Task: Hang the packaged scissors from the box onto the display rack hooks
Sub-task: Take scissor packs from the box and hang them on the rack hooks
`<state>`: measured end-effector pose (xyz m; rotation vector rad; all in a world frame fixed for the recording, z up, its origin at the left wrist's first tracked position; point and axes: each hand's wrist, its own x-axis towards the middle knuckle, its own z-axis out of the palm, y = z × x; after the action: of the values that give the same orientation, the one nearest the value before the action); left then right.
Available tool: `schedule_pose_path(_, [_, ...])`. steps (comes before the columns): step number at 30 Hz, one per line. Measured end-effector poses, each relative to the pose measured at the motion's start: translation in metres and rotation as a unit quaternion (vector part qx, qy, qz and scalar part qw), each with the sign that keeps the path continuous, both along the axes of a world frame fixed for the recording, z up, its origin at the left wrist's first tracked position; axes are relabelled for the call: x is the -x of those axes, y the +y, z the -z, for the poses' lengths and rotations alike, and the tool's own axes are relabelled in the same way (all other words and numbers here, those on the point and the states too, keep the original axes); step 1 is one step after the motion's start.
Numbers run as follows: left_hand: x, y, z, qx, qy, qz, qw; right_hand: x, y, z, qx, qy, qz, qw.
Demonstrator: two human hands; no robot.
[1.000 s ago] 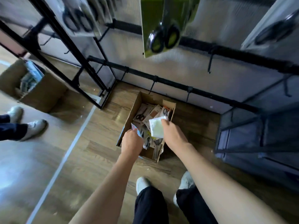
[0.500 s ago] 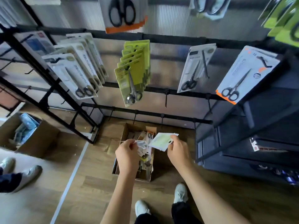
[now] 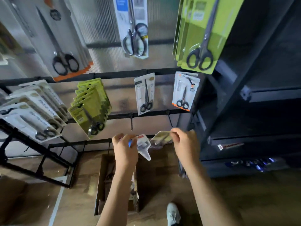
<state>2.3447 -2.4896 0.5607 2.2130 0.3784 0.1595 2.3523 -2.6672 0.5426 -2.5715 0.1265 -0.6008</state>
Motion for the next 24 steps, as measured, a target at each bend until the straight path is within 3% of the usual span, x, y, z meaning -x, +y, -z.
schedule_pose_path(7, [-0.019,-0.021,-0.03,-0.034,-0.059,0.069,0.995,-0.024,-0.029,-0.023,-0.025,-0.019,-0.009,0.999])
schedule_pose_path(16, [-0.022,-0.006,-0.048,-0.023,-0.062,0.05,0.997,-0.036,-0.013,-0.047,-0.064,0.014,-0.103,0.992])
schedule_pose_path(24, [-0.027,0.019,-0.08,-0.021,-0.101,0.005,0.995,-0.054,0.011,-0.09,-0.101,-0.017,-0.155,0.983])
